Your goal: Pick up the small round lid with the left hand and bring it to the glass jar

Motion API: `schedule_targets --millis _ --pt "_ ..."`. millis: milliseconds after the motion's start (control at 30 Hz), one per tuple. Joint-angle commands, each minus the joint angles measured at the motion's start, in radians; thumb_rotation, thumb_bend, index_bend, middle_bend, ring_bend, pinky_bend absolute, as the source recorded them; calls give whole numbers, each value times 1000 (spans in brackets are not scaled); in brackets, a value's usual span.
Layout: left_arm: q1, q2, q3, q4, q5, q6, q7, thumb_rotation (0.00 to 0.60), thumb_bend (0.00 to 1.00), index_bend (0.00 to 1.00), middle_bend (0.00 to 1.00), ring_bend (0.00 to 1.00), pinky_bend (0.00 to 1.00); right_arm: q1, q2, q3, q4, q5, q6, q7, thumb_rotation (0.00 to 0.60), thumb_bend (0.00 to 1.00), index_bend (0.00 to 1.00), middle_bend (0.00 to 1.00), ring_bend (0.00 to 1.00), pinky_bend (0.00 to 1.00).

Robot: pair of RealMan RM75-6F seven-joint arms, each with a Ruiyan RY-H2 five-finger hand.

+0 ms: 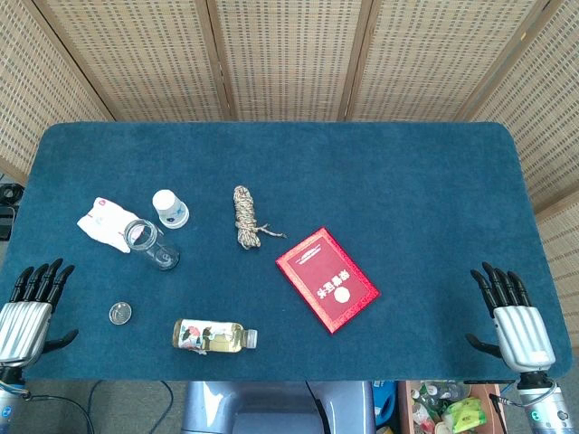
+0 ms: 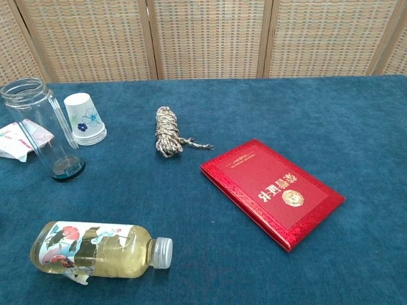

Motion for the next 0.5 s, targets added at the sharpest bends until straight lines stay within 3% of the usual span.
schedule_targets --millis 33,500 --pt "-7 4 3 -2 9 -9 -15 600 167 0 0 0 0 0 0 2 0 5 -1 -1 600 0 3 0 0 0" --pt "-66 80 54 56 123 -87 -196 600 171 0 0 0 0 -2 0 2 -3 3 3 -6 600 0 3 0 0 0"
